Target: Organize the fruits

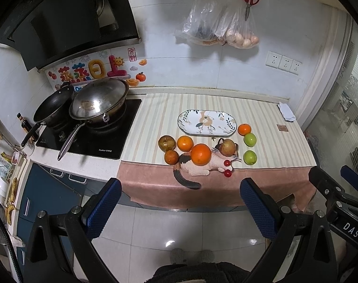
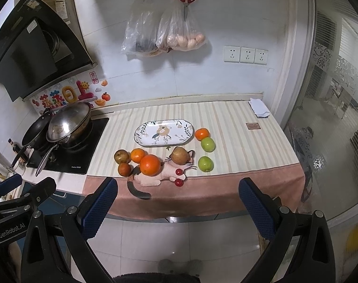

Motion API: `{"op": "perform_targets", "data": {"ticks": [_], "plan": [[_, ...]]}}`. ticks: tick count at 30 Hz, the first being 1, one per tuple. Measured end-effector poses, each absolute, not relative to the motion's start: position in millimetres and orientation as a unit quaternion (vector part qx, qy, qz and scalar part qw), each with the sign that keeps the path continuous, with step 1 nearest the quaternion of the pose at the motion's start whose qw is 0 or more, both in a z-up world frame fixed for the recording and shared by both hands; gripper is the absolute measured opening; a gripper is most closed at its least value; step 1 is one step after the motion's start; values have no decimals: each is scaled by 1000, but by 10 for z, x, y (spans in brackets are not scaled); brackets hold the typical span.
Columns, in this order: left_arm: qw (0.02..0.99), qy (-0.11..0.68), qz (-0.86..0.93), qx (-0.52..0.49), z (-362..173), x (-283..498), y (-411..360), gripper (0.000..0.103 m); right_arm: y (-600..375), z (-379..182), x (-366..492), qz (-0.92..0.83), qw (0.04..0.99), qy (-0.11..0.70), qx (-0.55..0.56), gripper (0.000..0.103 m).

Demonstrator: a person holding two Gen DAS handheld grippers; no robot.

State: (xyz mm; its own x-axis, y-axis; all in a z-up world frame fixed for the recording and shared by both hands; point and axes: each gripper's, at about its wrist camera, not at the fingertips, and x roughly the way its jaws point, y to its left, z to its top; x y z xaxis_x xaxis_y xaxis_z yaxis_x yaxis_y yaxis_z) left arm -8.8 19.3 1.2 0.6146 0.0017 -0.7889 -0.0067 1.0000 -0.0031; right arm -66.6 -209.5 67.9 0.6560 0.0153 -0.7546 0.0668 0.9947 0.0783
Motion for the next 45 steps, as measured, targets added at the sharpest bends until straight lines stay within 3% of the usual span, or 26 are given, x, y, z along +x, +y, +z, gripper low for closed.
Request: {"op": "perform_targets", "data": {"ticks": [26,32,45], "plan": [[901,433,18,-3,-161,145,408,103,-2054,566,-593,-7,900,426,89,103],[880,474,21,-2,-535,728,591,103,-2070,228,-192,-17,883,451,132,103],[774,633,-11,-15,-2025,2149,181,103,-2381,-1112,1326,-3,815,548,187,103]]}}
